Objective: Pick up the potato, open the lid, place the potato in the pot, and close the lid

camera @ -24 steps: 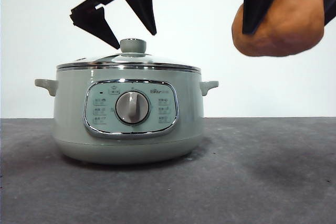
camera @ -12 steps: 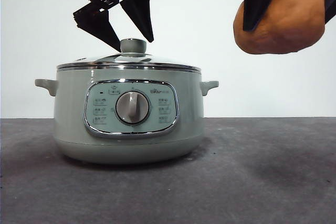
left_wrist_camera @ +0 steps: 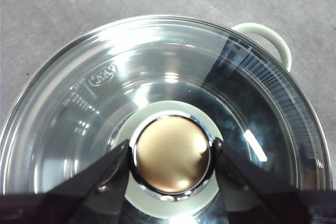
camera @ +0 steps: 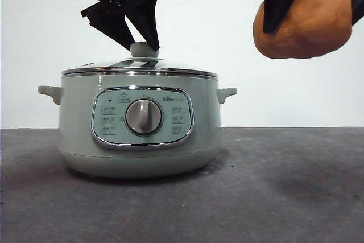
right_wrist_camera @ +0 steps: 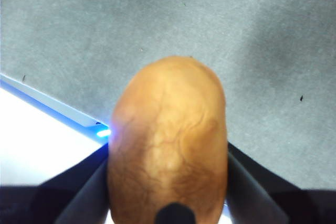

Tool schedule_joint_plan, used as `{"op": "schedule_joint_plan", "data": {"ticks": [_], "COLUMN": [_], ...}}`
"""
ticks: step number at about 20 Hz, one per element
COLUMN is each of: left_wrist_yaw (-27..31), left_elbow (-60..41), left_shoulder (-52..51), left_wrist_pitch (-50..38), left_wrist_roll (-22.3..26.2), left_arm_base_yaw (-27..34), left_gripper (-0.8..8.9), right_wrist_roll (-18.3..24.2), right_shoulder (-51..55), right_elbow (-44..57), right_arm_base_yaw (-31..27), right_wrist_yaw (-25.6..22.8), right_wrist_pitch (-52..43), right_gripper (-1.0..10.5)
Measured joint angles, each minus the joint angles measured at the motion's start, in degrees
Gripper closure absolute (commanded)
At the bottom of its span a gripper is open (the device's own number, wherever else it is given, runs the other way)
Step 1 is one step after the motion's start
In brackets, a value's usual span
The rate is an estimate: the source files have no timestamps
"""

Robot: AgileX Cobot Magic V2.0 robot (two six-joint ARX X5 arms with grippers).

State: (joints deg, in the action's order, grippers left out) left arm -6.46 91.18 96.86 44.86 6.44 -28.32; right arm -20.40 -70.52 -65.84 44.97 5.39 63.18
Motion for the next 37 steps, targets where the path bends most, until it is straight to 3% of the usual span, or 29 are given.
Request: {"op": "schedule_joint_plan", "data": {"ticks": [8, 14, 19, 29, 37], "left_wrist_yaw": [0.15, 2.29, 9.11, 9.11, 9.01], "left_elbow": [0.24, 0.24, 0.24, 0.24, 0.24], "left_shoulder": [-1.05, -8.46, -11.63, -12.11, -12.11], "left_wrist_pitch": [1.25, 2.12, 4.39, 4.52, 4.44], "left_wrist_roll": [0.00, -0.02, 0.81, 1.05, 1.07], "left_arm_base_yaw": [-0.04, 1.29, 7.28, 24.35, 29.09], "left_gripper": [8.23, 8.23, 8.22, 8.22, 8.22], "right_wrist_roll": [-0.13, -0.85, 0.42, 7.19, 8.44], "right_shoulder": [-0.02, -4.11, -14.60, -45.57, -57.70], "right_elbow": [-0.59, -8.96, -21.16, -48.87, -51.15], "right_arm_base_yaw": [0.00, 0.00, 0.00, -1.25, -1.33], "right_wrist_yaw": [-0.44, -0.46, -1.79, -2.64, -2.62], "right_wrist_pitch": [-1.29, -2.64, -3.10, -3.50, -6.05], "right_gripper": [9.5, 9.4, 9.4, 9.4, 9.4]}}
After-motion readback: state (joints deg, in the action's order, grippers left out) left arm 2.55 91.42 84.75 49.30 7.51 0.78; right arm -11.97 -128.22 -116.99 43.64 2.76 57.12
